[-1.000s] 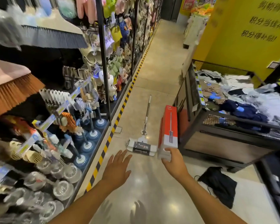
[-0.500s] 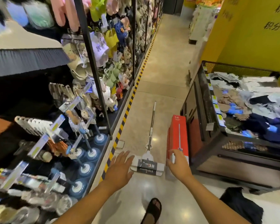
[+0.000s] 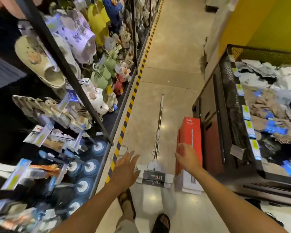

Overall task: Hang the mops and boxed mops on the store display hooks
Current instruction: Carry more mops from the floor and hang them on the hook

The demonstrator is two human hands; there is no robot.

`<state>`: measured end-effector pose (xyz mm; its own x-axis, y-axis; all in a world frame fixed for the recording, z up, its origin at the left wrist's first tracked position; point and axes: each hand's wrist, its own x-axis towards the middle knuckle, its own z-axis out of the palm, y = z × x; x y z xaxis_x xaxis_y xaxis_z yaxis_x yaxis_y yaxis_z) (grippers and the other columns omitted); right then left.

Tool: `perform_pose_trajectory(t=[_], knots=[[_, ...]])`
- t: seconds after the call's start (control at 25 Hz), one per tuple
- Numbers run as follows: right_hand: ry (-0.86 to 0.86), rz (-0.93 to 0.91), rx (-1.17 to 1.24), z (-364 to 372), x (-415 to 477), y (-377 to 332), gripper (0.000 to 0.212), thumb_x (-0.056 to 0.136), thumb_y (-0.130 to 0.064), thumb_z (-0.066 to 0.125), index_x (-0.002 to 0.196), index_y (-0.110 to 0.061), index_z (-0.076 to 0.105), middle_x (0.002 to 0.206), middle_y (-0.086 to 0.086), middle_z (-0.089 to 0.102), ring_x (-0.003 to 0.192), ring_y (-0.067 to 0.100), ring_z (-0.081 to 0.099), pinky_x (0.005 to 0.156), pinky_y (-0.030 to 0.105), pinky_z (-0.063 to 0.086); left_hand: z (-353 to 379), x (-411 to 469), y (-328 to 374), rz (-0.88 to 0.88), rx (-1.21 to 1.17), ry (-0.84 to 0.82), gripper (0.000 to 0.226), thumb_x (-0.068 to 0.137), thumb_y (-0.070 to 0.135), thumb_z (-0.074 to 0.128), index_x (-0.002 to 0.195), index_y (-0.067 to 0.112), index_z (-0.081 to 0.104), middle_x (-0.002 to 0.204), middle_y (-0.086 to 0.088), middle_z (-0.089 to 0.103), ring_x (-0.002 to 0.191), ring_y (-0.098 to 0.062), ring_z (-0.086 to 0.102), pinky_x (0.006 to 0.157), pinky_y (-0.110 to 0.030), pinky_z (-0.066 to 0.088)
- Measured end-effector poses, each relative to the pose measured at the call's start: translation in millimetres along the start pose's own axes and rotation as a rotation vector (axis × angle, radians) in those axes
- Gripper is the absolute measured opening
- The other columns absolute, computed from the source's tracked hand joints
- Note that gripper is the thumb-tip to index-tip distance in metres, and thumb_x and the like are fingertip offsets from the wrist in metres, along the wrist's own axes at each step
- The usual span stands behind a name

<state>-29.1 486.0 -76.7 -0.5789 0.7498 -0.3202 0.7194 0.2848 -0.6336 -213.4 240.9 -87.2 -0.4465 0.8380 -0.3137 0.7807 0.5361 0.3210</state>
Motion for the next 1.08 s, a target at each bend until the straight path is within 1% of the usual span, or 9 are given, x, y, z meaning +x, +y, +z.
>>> perform_pose_trajectory(t=[0.12,0.2,0.32,0.4,0.52,0.6,0.76,0.92,1.08], knots=[[-0.006,0.043,-0.022,15,50,-8,0.042,0.094,-0.015,0.070,0.135,-0.008,0.059,0.136,0.012,0.059,0.131,0.029,0.053,0.107,0.032,0.038,-7,62,-23,0.049,0.003,-0.055,0.069,0.105,0.048,0.048,0.165,0.028,0.019,0.175,-0.001,0.009,0.162,-0.025,0.008,0.129,-0.045,0.015],[-0.005,0.085,-0.010,27,80,-15,0.043,0.094,-0.014,0.070,0.135,-0.005,0.059,0.136,0.014,0.060,0.132,0.031,0.053,0.105,0.030,0.038,-11,103,-41,0.086,0.030,-0.093,0.069,0.106,0.048,0.048,0.165,0.028,0.018,0.175,-0.001,0.008,0.162,-0.024,0.008,0.129,-0.046,0.014],[-0.005,0.192,0.041,45,120,-21,0.043,0.095,-0.013,0.068,0.136,-0.005,0.058,0.137,0.013,0.061,0.131,0.030,0.054,0.103,0.029,0.039,-11,158,-62,0.113,0.044,-0.176,0.070,0.105,0.049,0.049,0.165,0.029,0.018,0.175,0.000,0.011,0.162,-0.025,0.012,0.129,-0.046,0.018],[-0.016,0.228,0.061,58,143,-17,0.042,0.096,-0.016,0.068,0.136,-0.008,0.058,0.136,0.010,0.062,0.128,0.028,0.057,0.104,0.032,0.042,-2,189,-72,0.122,0.027,-0.227,0.070,0.105,0.050,0.049,0.165,0.028,0.020,0.175,0.000,0.013,0.161,-0.026,0.014,0.128,-0.044,0.020],[-0.050,0.272,0.093,82,185,9,0.042,0.097,-0.020,0.066,0.137,-0.012,0.057,0.135,0.005,0.062,0.120,0.023,0.059,0.102,0.034,0.047,27,240,-78,0.137,-0.010,-0.277,0.069,0.102,0.047,0.055,0.162,0.024,0.029,0.171,-0.003,0.025,0.158,-0.027,0.025,0.125,-0.043,0.026],[-0.092,0.301,0.097,105,214,37,0.040,0.097,-0.018,0.067,0.136,-0.011,0.058,0.133,0.006,0.062,0.111,0.020,0.059,0.095,0.029,0.046,60,275,-83,0.109,-0.057,-0.324,0.069,0.103,0.045,0.056,0.162,0.024,0.029,0.170,-0.003,0.028,0.157,-0.026,0.027,0.125,-0.042,0.030],[-0.193,0.375,0.116,166,266,103,0.041,0.097,-0.022,0.068,0.135,-0.010,0.058,0.132,0.008,0.062,0.119,0.025,0.061,0.095,0.028,0.045,155,333,-102,-0.034,-0.247,-0.411,0.069,0.101,0.048,0.055,0.161,0.025,0.030,0.166,-0.003,0.036,0.152,-0.028,0.035,0.122,-0.046,0.035],[-0.221,0.397,0.134,236,309,173,0.038,0.097,-0.030,0.066,0.131,-0.014,0.059,0.126,0.003,0.062,0.114,0.020,0.061,0.093,0.029,0.047,261,385,-113,-0.169,-0.339,-0.493,0.066,0.103,0.037,0.060,0.161,0.026,0.031,0.166,-0.001,0.036,0.151,-0.025,0.037,0.123,-0.043,0.034],[-0.159,0.432,0.147,295,348,251,0.035,0.098,-0.024,0.065,0.131,-0.015,0.059,0.124,0.000,0.061,0.111,0.018,0.059,0.092,0.030,0.047,367,435,-131,-0.202,-0.368,-0.583,0.062,0.102,0.036,0.061,0.158,0.029,0.035,0.161,0.000,0.043,0.132,-0.022,0.059,0.108,-0.039,0.052]])
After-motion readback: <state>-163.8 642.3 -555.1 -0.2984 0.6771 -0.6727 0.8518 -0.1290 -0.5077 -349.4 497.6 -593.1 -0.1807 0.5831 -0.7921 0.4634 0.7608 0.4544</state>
